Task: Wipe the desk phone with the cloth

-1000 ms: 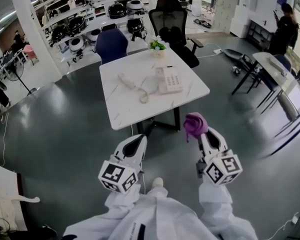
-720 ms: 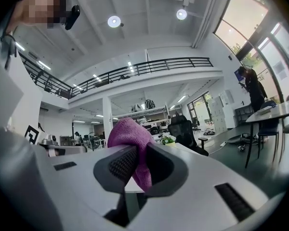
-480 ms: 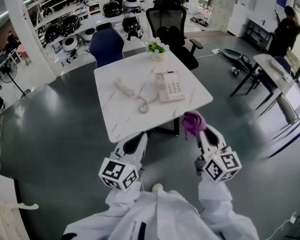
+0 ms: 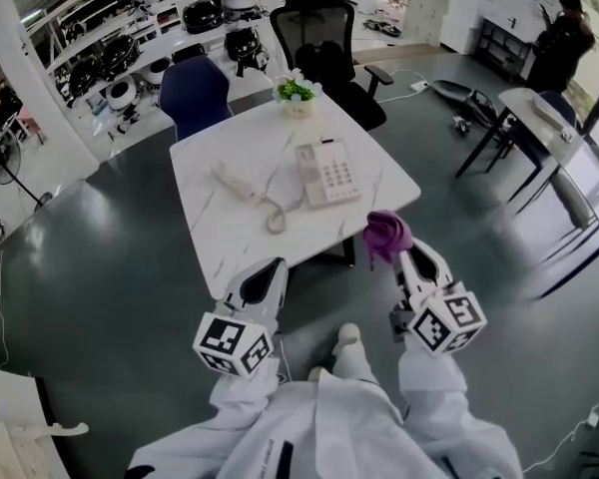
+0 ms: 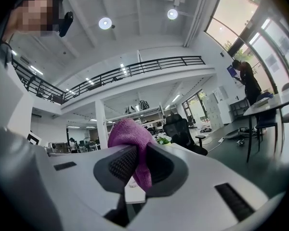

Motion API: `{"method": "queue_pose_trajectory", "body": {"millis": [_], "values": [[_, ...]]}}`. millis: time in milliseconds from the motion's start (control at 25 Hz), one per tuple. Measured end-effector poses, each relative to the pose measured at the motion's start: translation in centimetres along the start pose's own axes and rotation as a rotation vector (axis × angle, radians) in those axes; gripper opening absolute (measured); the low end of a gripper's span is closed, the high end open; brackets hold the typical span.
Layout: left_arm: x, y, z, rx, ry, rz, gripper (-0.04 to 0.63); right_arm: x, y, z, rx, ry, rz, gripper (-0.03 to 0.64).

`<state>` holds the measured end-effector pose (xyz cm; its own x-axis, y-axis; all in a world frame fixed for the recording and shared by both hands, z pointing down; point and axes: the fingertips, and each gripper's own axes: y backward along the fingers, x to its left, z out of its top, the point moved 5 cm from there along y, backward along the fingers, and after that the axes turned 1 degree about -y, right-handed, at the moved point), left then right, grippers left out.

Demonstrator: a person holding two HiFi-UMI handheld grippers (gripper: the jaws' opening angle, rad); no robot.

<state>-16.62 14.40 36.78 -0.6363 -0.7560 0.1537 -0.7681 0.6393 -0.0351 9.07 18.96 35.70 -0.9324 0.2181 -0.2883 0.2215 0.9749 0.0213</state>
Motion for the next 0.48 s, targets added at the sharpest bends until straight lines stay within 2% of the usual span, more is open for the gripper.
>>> {"method": "queue_pose_trajectory", "body": {"millis": [200,480], "values": [[1.4,-1.9,-0.5,0.023,0.018,0.006,-0.002,-1.7,-2.7,-0.8,0.029,-0.014,-0.008,0.032],[5.0,-6.6,-0.8,0.037,0.038,0.06,-0.002,-5.6,-9.1,-1.5,0.073,-0.036,0.01,0.032]]}}
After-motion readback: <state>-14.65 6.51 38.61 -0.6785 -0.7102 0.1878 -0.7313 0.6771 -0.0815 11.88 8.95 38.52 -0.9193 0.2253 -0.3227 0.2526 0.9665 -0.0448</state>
